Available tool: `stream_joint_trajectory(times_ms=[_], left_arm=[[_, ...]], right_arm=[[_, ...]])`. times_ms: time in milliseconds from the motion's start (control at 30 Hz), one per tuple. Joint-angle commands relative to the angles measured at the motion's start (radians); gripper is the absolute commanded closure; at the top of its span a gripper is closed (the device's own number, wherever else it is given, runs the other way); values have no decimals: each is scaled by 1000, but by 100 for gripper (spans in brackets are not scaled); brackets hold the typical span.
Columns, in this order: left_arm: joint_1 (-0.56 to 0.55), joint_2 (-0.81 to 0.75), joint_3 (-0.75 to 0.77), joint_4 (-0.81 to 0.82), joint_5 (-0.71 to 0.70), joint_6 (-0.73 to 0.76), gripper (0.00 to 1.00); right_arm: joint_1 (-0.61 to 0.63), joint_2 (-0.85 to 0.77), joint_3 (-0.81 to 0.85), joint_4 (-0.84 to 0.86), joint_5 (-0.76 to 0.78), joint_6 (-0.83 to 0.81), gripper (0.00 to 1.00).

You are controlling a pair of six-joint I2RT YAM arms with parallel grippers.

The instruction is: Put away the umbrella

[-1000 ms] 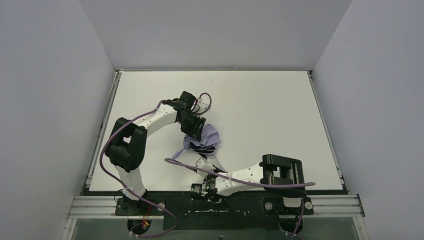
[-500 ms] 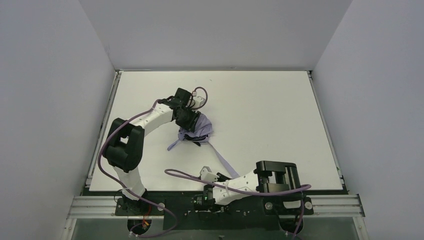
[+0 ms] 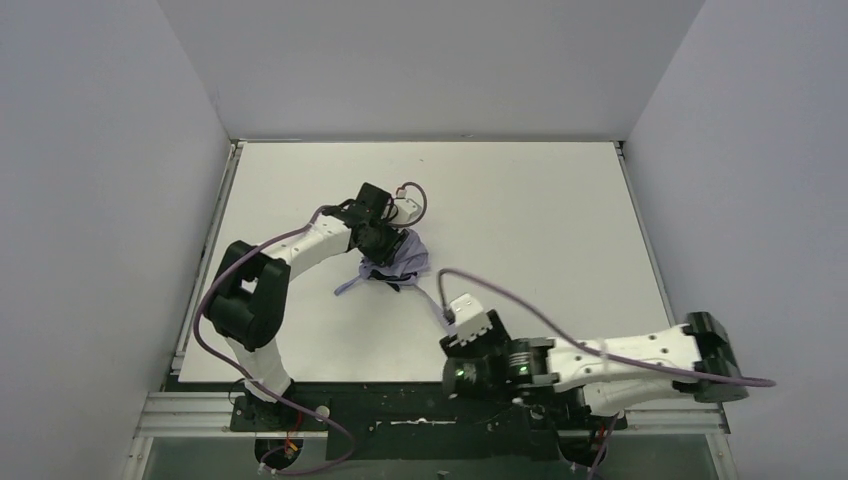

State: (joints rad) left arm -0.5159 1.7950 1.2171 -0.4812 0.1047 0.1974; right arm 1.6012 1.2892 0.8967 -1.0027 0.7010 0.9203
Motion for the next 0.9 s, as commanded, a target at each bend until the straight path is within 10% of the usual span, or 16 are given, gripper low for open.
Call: stream_joint_trajectory(times_ms=[0, 167, 433, 867], left_arm=[[-34, -53, -45, 76, 0, 62, 100], [-69, -84, -90, 107, 0, 113, 100], [-165, -140, -172, 161, -22, 233, 100], [-293, -196, -305, 278, -138, 354, 100]], right_arm=[[-199, -317, -133, 273, -19, -85, 38], [-641, -485, -186, 429, -321, -251, 36], [-1096, -317, -121, 697, -748, -507, 35], [-1278, 50, 66, 827, -1225, -673, 25]])
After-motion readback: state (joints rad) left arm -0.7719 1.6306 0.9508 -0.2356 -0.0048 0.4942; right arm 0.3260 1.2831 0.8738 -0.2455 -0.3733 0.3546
